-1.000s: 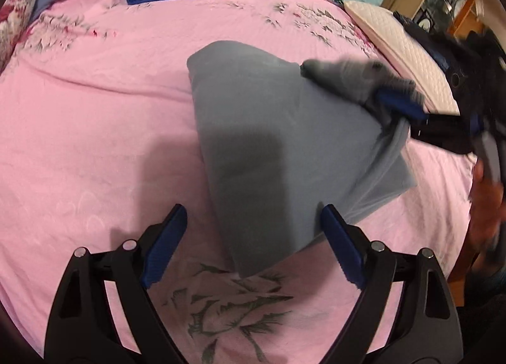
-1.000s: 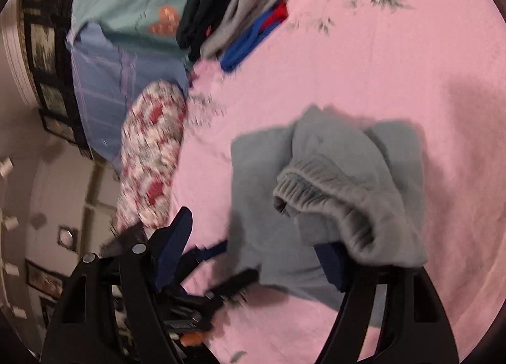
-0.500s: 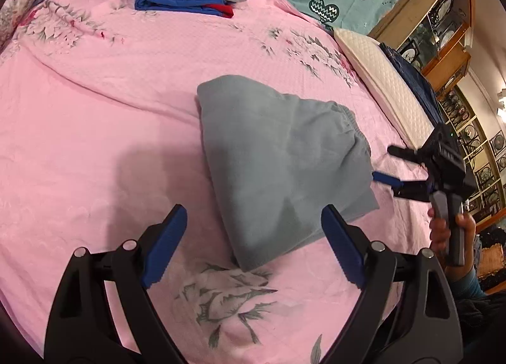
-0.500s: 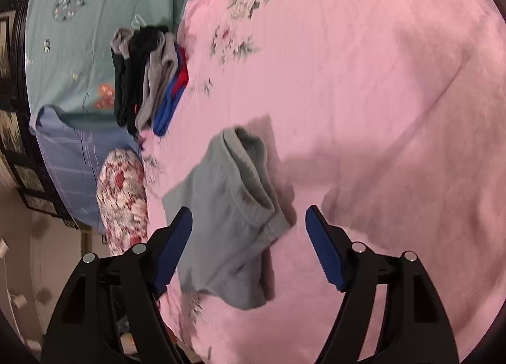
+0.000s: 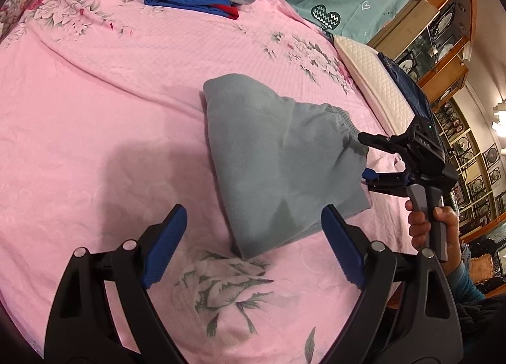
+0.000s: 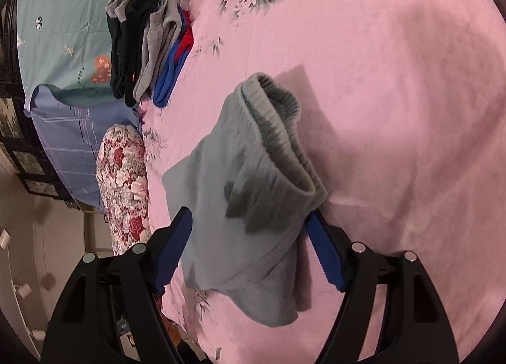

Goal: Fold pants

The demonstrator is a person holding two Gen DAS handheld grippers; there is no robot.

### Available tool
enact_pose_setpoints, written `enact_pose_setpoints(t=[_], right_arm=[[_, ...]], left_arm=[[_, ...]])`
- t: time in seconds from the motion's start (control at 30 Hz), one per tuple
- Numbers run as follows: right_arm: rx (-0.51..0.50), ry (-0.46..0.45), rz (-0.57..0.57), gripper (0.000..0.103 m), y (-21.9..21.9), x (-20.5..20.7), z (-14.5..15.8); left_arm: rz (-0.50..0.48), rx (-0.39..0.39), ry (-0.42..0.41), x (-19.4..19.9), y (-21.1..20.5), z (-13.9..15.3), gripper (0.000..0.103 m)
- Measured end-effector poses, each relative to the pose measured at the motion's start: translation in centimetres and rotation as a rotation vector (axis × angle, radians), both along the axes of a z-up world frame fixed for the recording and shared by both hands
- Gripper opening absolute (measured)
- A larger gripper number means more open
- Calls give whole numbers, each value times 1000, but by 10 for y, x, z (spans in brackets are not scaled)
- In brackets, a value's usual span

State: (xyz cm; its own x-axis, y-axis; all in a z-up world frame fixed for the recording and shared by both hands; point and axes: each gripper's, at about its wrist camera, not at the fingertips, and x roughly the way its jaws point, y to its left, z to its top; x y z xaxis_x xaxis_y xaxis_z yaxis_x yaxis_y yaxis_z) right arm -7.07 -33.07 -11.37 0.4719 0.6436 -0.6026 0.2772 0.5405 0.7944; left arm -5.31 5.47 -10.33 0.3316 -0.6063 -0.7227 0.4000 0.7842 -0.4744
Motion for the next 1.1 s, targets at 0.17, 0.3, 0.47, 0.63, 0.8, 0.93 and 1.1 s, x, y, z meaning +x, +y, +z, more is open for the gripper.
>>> enact_pose_setpoints(t=[0.17,0.3,0.47,0.63,0.8,0.93,1.1], right_arm=[[-48,-57,5,29,-2,-9,1],[-27,-94,46,11,14,-4,15],[23,-192,79,11,32,3,59],[53,-132,40,11,17,-18,45],[25,33,110,28,14,-36,5],[-90,-50,114,64,1,-44,33],[-77,-55,116,71,-6,-48,33]], left_arm=[[10,-18,17,6,10,-5,88],[7,-36,12,10,11,-3,88],[10,-51,-12,11,13,8,88],[-1,-49,-1,13,7,7,88],[-26,-27,59,25,-19,-4,88],[-34,56,94,33,-44,-17,88],[10,324,12,28,-48,-26,83]])
